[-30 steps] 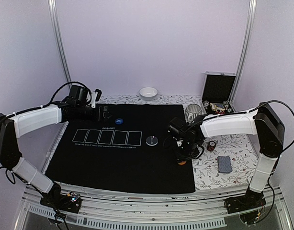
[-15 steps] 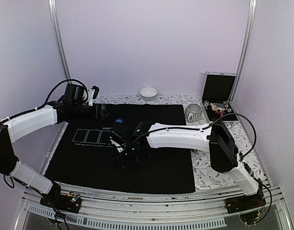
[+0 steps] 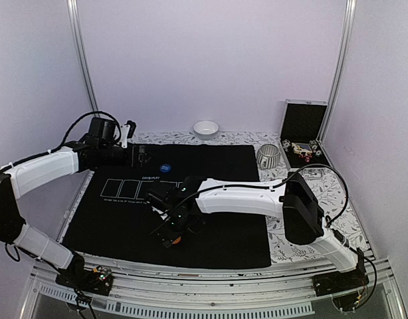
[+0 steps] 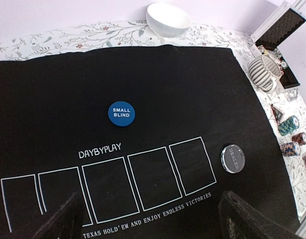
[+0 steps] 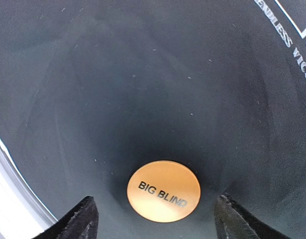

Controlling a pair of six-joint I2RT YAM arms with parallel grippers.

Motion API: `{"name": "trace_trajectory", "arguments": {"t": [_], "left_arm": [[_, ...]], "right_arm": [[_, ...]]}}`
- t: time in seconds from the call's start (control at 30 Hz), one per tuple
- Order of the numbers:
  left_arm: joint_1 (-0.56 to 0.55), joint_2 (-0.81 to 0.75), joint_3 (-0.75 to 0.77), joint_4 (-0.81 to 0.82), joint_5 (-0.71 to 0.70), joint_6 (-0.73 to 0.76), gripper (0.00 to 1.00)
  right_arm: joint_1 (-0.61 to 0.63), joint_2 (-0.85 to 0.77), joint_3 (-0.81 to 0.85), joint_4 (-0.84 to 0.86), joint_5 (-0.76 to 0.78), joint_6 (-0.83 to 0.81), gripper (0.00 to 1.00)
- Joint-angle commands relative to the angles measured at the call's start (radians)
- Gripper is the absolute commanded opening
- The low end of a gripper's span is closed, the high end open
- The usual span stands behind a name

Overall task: Distribute texas hold em gaming equipment
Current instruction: Place the big blind button in the big blind area, then pick up the pile of poker chips from the pile of poker chips.

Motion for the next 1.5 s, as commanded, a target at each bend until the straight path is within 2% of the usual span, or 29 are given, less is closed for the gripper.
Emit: {"name": "trace_trajectory", "arguments": {"t": [0.0,0.17,0.2,0.43,0.57,0.73,0.87,1.1,1.37,1.47], "left_arm": [[0.01,-0.032,-0.006,-0.011,-0.002,0.02,0.96],[0.011,-0.053,0.001,-0.025,-0.007,0.026,0.96],[0.011,-0.056,0.004,-0.029,-0.006,0.028,0.96],[0.01,-0.065,0.019,-0.049,0.0,0.041,0.96],[0.011,-0.072,0.018,-0.054,0.002,0.041,0.96],[0.01,-0.071,0.016,-0.052,-0.001,0.05,0.97],[0.011,-0.056,0.019,-0.052,0.008,0.049,0.97],[0.009,-0.055,0.019,-0.06,0.007,0.054,0.97],[0.008,-0.054,0.013,-0.072,-0.016,0.069,0.97],[0.008,-0.05,0.018,-0.072,-0.012,0.071,0.97]], "right_arm": [[-0.003,-0.003,0.021,-0.018,-0.005,-0.017,0.93],[-0.008,-0.096,0.005,0.01,-0.004,-0.038,0.98],[-0.014,-0.144,-0.013,0.028,-0.003,-0.041,1.0],[-0.108,-0.47,-0.234,0.108,0.011,-0.047,0.99],[-0.254,-0.674,-0.458,0.046,0.121,0.021,0.99],[-0.539,-0.836,-0.719,0.031,0.138,0.064,0.99],[-0.667,-0.814,-0.772,0.07,0.144,0.028,0.99],[-0.76,-0.651,-0.726,0.101,0.142,-0.041,0.99],[-0.777,-0.535,-0.706,0.118,0.104,-0.077,0.93],[-0.781,-0.503,-0.7,0.119,0.104,-0.083,0.86]]}}
